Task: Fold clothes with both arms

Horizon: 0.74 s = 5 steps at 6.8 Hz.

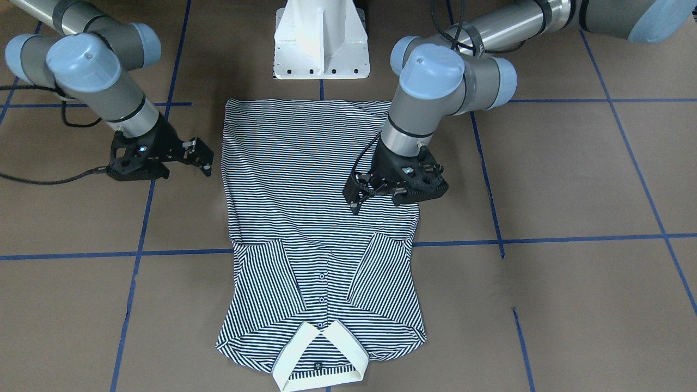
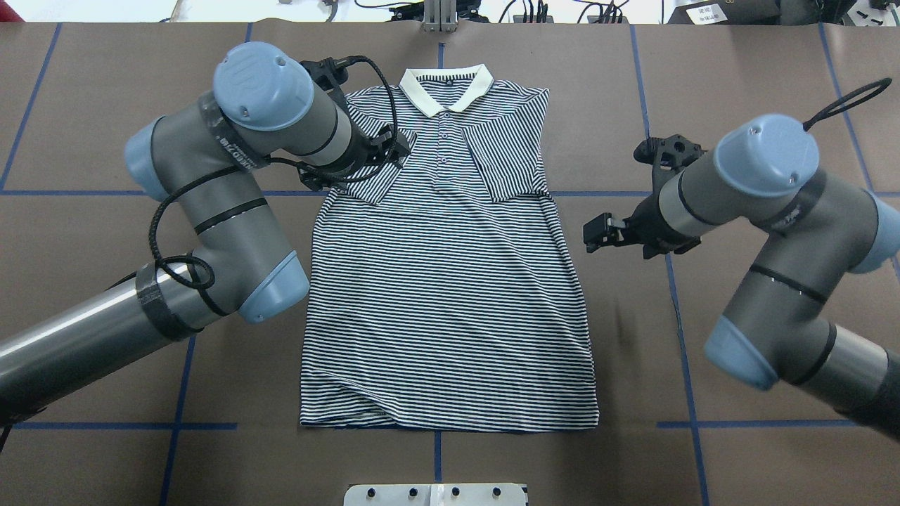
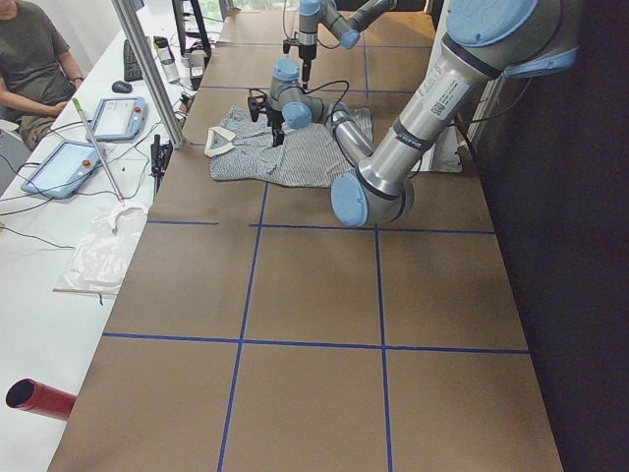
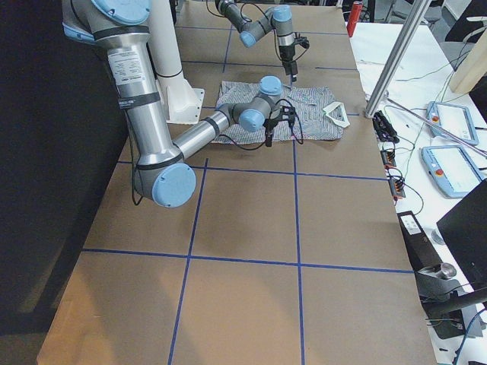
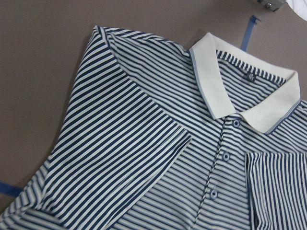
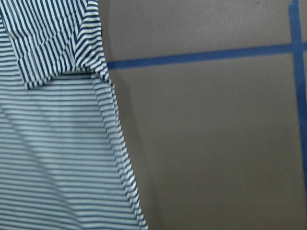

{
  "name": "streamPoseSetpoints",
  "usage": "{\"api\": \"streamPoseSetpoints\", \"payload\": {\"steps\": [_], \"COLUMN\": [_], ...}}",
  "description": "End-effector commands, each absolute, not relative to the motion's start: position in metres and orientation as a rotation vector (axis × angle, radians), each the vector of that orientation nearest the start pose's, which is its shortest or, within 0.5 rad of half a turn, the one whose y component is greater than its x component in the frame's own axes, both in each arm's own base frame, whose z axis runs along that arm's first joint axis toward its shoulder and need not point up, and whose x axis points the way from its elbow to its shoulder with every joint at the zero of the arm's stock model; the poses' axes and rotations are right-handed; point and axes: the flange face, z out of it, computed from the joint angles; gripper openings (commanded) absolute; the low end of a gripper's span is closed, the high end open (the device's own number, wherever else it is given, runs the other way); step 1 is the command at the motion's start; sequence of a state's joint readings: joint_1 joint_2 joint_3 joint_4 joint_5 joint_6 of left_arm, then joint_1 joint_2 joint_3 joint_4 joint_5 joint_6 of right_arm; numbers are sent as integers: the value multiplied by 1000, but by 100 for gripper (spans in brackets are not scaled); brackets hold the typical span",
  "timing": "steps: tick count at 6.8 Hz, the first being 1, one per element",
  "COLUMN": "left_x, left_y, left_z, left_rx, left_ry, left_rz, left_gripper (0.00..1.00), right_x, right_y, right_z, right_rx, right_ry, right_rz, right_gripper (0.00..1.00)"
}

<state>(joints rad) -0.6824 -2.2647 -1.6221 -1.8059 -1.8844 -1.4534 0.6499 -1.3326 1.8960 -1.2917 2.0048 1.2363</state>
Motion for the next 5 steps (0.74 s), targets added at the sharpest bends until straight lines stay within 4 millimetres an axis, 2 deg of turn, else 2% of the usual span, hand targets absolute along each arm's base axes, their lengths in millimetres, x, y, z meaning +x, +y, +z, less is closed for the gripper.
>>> {"api": "streamPoseSetpoints", "payload": {"steps": [1,2,5], "left_x": [459,464,461], "left_y": [-487,-483,-482], "left_z": [202,203,197], "left_rx": [106,100,105], "left_ry": [992,990,1001], "left_rz": [-327,-323,-321], "left_gripper": [100,100,100], "right_x": [-439,-444,-456], "right_y": [-304,-278,-247], "right_z": [338,346,372], "right_rx": [15,-6,-31], "right_ry": [-919,-901,-847], "right_rz": [167,171,131], "right_gripper": [100,100,100]}}
